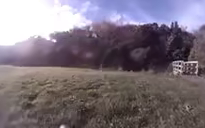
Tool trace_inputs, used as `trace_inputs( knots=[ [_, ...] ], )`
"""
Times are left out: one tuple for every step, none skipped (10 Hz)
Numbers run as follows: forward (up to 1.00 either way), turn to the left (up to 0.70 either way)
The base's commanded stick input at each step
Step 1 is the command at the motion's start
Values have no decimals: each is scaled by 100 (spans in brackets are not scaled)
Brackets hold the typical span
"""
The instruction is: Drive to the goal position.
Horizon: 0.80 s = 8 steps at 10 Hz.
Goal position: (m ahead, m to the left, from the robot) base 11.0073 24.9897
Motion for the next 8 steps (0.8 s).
trace_inputs(
  knots=[
    [6,23],
    [6,24],
    [6,23],
    [6,23],
    [6,12],
    [6,7],
    [6,1],
    [6,0]
  ],
)
